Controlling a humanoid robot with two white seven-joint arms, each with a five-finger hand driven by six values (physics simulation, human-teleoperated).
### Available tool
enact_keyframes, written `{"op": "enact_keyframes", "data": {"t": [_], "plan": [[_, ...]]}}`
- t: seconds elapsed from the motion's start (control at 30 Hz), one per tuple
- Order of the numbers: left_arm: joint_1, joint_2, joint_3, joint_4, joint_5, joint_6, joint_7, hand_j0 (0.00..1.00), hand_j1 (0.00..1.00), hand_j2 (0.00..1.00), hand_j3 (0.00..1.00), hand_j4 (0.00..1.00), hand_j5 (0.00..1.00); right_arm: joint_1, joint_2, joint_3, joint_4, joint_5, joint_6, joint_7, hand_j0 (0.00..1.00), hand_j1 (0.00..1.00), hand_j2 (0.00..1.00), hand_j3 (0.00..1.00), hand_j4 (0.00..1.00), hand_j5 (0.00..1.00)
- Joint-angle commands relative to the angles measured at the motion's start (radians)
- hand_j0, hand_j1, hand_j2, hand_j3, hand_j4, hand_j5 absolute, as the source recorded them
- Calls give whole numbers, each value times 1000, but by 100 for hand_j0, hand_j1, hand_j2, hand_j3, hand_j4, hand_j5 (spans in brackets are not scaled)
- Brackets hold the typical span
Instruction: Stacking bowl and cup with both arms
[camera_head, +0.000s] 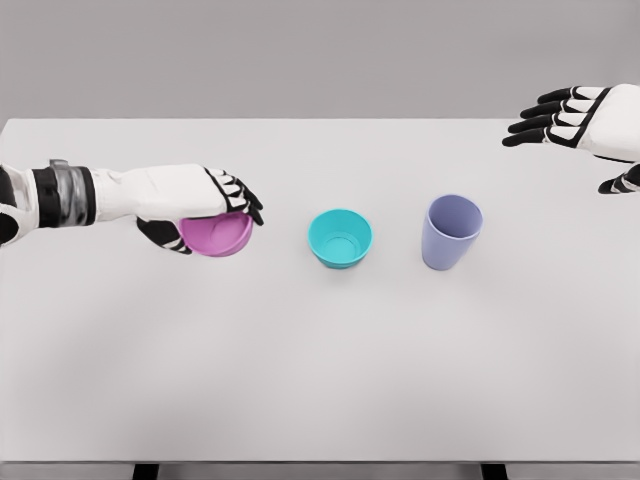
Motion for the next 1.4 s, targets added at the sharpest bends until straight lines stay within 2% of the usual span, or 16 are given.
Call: {"op": "enact_keyframes", "data": {"t": [0.0,0.5,0.7,1.37], "plan": [[0,-33,0,0,-10,4,1,69,69,69,69,69,69,0,-1,0,-1,-5,3,-1,100,100,100,100,100,100],[-41,-145,-9,11,-79,4,1,70,70,70,70,70,70,-3,-21,-3,1,-5,3,-1,100,100,100,100,100,100],[-49,-197,-11,34,-107,4,1,70,70,70,70,70,70,-31,-24,-6,1,-16,3,-1,100,100,100,100,100,100],[-71,-338,-37,134,-193,-4,1,70,70,70,70,70,70,-37,-37,-6,1,-16,3,-1,100,100,100,100,100,100]]}}
